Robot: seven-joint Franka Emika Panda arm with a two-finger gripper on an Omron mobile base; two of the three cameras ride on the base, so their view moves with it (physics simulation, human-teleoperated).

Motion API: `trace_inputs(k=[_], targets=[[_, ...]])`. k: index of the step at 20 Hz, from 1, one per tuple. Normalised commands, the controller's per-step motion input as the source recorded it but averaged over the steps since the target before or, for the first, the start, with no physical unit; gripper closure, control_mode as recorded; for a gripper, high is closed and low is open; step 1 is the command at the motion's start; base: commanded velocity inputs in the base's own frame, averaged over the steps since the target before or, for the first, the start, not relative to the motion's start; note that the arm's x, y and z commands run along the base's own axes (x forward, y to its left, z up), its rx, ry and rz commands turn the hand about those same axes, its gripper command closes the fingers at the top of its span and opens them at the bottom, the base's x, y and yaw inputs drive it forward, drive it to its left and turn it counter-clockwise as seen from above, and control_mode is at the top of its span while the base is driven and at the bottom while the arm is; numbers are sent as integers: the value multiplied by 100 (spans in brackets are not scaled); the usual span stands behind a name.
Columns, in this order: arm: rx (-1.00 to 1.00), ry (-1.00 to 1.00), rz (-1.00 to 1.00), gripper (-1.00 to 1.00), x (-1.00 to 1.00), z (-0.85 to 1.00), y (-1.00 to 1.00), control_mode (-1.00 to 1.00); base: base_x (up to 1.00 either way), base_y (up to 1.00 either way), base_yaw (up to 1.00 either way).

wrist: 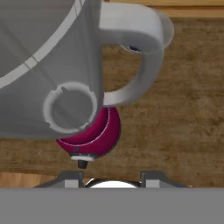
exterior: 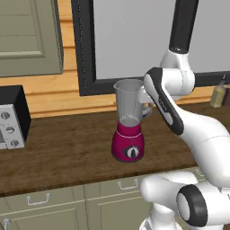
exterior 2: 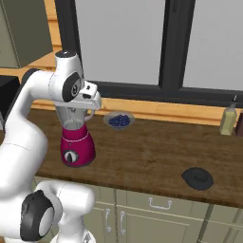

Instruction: Close the lid blender by securely placing the lid on top.

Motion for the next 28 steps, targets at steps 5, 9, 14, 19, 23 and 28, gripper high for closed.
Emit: trace_inputs(k=[5,9,14,19,23,28], targets=[[5,-12,-6,-100,-57,0,-27,-100,0,0,0],[14,-16,-25,-100,-100,0,-86,-100,0,0,0],[11,-10,-27,-100,-100,0,-99,-100,0,0,0],[7,1,-33,-100,-85,0,-100,-100,0,0,0],[14,14,-40,-100,-48,0,-100,-100,0,0,0],[21,21,-38,-100,-36,-1,-100,-100,0,0,0]])
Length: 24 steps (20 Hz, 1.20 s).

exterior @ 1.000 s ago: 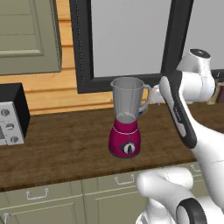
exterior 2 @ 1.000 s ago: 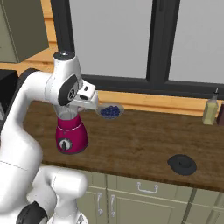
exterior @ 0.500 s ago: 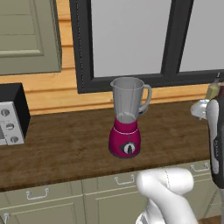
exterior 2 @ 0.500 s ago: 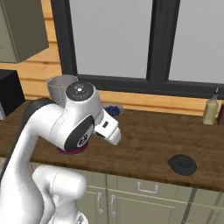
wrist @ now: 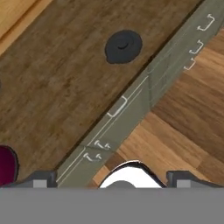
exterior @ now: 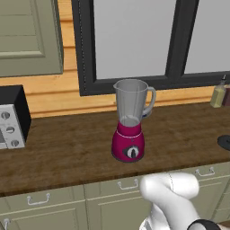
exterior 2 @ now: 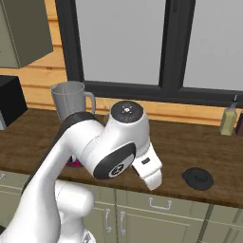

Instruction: Close the lid blender by securely placing the lid on top.

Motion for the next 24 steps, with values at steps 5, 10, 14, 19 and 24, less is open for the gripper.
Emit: trace_inputs(k=[5,10,14,19,24], targets=[[23,18,-27,-100,-16,-19,-100,-100,0,0,0],[12,9,-1,-100,14,-20,-92,-100,0,0,0],[0,3,-8,-100,35,-10,-37,-100,0,0,0],[0,2,-6,-100,35,-23,-36,-100,0,0,0],[4,0,-3,-100,44,-43,-23,-100,0,0,0]])
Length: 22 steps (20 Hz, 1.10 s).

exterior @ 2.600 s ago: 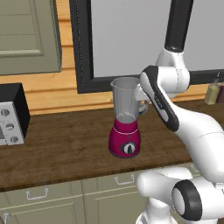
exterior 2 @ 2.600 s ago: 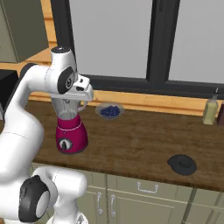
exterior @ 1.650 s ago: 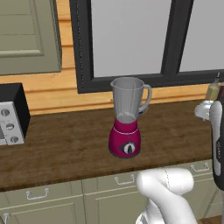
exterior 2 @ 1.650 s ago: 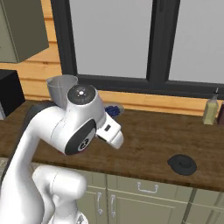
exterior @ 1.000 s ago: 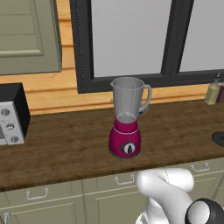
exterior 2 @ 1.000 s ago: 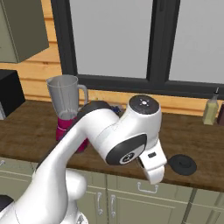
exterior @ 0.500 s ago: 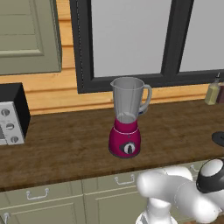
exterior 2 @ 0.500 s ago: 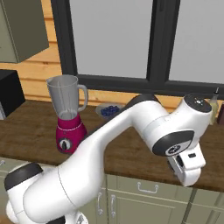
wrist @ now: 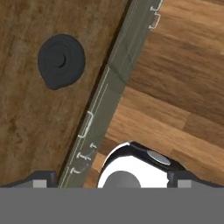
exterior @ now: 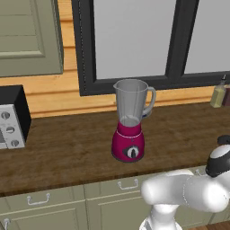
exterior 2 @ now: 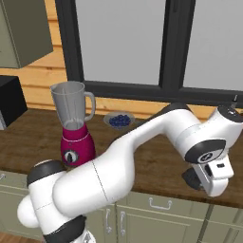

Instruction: Close the lid blender by securely placing the lid on top.

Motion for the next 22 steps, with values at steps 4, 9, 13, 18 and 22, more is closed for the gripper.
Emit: trace_inputs(k=[4,9,13,18,22], targets=[[5,0,-1,-100,61,-43,-14,-100,0,0,0],[0,0,0,-100,65,-42,-16,-100,0,0,0],[0,2,0,-100,42,-25,-28,-100,0,0,0],[0,2,0,-100,39,-27,-25,-100,0,0,0],[0,0,0,-100,35,-29,-8,-100,0,0,0]])
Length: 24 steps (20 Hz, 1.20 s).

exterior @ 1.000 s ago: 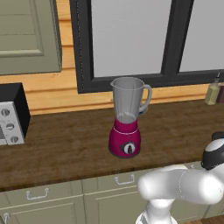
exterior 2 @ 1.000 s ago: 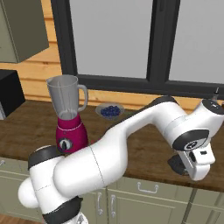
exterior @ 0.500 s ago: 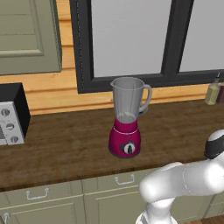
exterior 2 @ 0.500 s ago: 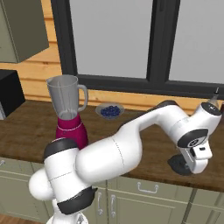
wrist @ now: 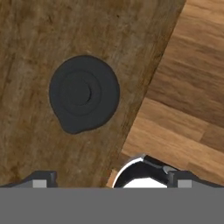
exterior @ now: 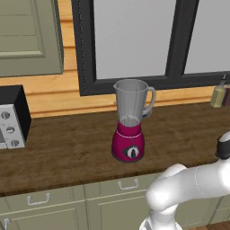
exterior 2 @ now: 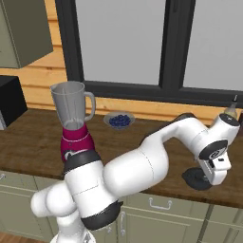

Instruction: Close the lid blender by securely placing the lid on top.

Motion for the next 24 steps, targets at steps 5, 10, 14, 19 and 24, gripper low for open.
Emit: trace_inputs(k=[5,10,14,19,24], targets=[[0,0,0,-100,37,-50,0,-100,0,0,0],[0,6,0,-100,41,-63,0,-100,0,0,0],[0,4,0,-100,32,-45,-1,-100,0,0,0],[0,6,0,-100,8,-37,-19,-100,0,0,0],[0,7,0,-100,0,-44,-27,-100,0,0,0]])
